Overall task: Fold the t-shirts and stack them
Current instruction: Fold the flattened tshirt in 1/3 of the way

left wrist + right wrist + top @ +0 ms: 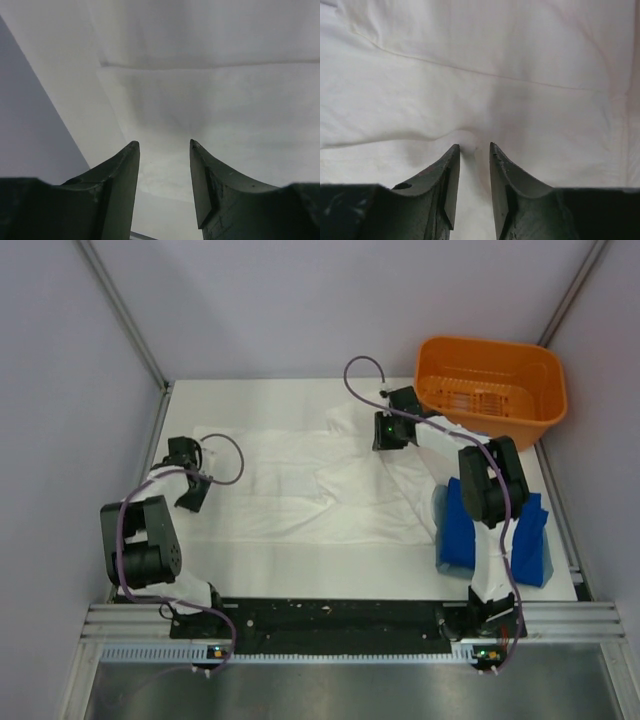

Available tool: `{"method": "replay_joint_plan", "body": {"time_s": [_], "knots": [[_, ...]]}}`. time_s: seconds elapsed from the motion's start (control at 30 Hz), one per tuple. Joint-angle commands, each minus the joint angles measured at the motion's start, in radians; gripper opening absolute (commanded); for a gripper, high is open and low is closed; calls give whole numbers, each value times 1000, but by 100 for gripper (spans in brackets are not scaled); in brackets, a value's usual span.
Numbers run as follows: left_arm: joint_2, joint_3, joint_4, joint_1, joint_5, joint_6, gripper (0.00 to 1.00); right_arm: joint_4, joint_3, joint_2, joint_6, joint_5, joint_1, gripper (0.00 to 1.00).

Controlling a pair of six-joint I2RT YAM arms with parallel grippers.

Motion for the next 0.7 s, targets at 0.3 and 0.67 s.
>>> {"method": "replay_joint_plan", "body": {"time_s": [0.3, 0.67], "knots": [[-165, 15, -66, 84, 90, 134, 50, -149, 27, -276, -114, 265, -12, 50], [-441, -257, -347, 98, 229, 819, 53, -359, -598, -919, -1063, -200, 187, 59]]}}
